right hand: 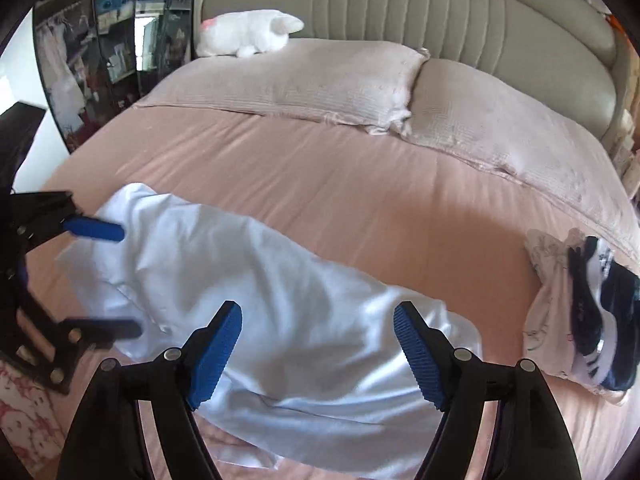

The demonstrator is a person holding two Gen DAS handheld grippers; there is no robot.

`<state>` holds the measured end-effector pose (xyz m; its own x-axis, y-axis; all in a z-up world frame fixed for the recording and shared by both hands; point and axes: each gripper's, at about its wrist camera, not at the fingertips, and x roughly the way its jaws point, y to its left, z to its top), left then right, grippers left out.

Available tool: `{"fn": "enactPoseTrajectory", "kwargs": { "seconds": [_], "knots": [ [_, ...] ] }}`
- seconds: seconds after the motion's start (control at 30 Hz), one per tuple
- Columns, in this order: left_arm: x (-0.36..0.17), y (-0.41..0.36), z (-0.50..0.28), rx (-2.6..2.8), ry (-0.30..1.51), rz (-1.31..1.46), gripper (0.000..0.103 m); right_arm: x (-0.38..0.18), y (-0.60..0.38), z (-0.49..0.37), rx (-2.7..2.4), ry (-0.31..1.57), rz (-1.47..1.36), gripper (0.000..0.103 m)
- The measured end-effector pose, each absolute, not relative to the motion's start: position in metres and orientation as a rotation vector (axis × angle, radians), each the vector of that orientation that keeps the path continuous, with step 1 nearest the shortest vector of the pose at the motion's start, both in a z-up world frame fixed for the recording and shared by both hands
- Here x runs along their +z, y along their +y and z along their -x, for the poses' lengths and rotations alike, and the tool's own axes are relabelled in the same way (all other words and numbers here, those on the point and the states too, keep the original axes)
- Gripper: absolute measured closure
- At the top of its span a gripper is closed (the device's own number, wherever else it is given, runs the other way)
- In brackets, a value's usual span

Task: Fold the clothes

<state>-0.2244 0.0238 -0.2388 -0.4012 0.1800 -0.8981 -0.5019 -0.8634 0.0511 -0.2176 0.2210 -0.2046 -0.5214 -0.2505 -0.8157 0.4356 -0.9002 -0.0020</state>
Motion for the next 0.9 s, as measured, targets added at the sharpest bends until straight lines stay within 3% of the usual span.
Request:
{"fn": "enactPoseTrajectory", "kwargs": {
  "seconds": [0.13, 0.27, 0.4, 0.5, 0.6, 0.63, 0.77, 0.9],
  "knots": [
    [-0.27, -0.006, 0.234, 2.201, 0.733, 1.587, 0.013, -0.242, 0.221, 0.216, -2.335, 0.505, -1.464, 0.025],
    [-0.246, -0.055, 0.234, 2.294, 0.611, 1.606, 0.013, -0.223, 0.264, 0.22, -2.423, 0.22, -1.532, 0.024],
    [-0.225, -0.037, 0.232, 2.37, 0.52, 1.425, 0.013, -0.202, 0.265, 0.218, -2.574, 0.14, -1.34, 0.024],
    [-0.241, 0.026, 0.241, 2.297, 0.555, 1.327, 0.013, -0.228, 0.235, 0.218, -2.451, 0.32, -1.396, 0.024],
    [-0.27, 0.056, 0.24, 2.187, 0.761, 1.341, 0.012, -0.251, 0.22, 0.202, -2.359, 0.604, -1.406, 0.024],
    [-0.275, 0.056, 0.237, 2.168, 0.799, 1.345, 0.013, -0.246, 0.226, 0.2, -2.359, 0.612, -1.419, 0.023],
    [-0.259, 0.02, 0.238, 2.275, 0.583, 1.402, 0.013, -0.219, 0.263, 0.198, -2.476, 0.395, -1.415, 0.023],
    [-0.243, 0.016, 0.249, 2.421, 0.499, 1.364, 0.013, -0.217, 0.259, 0.214, -2.567, 0.288, -1.333, 0.023]
  ]
}}
